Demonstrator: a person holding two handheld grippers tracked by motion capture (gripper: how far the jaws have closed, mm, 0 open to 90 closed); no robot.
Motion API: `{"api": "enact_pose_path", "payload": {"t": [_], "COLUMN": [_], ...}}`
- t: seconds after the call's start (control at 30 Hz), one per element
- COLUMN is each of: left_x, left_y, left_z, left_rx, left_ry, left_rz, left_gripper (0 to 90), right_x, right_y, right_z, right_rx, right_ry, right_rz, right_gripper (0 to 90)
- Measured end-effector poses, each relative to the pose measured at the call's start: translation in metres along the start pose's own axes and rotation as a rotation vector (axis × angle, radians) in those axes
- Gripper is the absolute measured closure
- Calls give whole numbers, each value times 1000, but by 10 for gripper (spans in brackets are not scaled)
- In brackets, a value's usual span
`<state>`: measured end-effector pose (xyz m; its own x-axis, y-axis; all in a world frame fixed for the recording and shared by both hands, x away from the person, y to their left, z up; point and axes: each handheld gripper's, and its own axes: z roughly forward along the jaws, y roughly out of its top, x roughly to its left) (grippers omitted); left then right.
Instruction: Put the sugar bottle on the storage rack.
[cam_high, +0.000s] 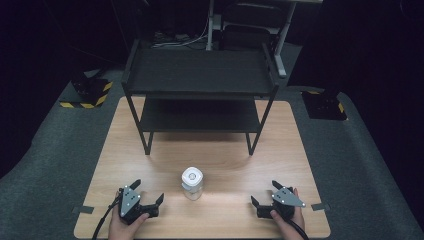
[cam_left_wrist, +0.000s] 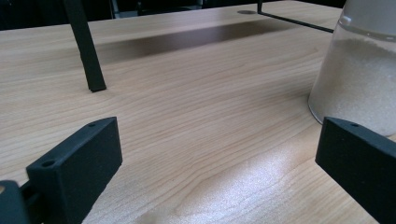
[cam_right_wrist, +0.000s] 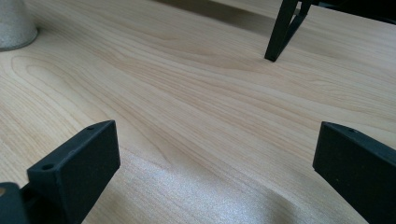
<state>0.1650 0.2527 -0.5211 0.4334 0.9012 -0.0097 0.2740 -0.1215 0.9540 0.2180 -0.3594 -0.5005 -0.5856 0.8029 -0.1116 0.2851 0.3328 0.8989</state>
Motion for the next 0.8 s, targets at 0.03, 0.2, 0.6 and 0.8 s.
{"api": "enact_pose_path", "payload": {"t": [0.03, 0.2, 0.6, 0.8], "left_x": [-1, -7, -35, -53], "left_y": [1, 12, 29, 25], "left_z": [-3, -13, -15, -1], "left_rx": [-23, -115, -188, -180], "left_ry": [-7, -24, -73, -113], "left_rz": [-17, -21, -24, 11], "left_gripper": [7, 7, 10, 18], "right_x": [0, 0, -2, -2], "right_y": [0, -1, -3, -4], "right_z": [0, 0, -1, -1], "right_rx": [-1, -4, -15, -21], "right_ry": [0, 4, 14, 14], "right_rz": [-4, -5, -11, -14], "right_gripper": [5, 5, 6, 6]}}
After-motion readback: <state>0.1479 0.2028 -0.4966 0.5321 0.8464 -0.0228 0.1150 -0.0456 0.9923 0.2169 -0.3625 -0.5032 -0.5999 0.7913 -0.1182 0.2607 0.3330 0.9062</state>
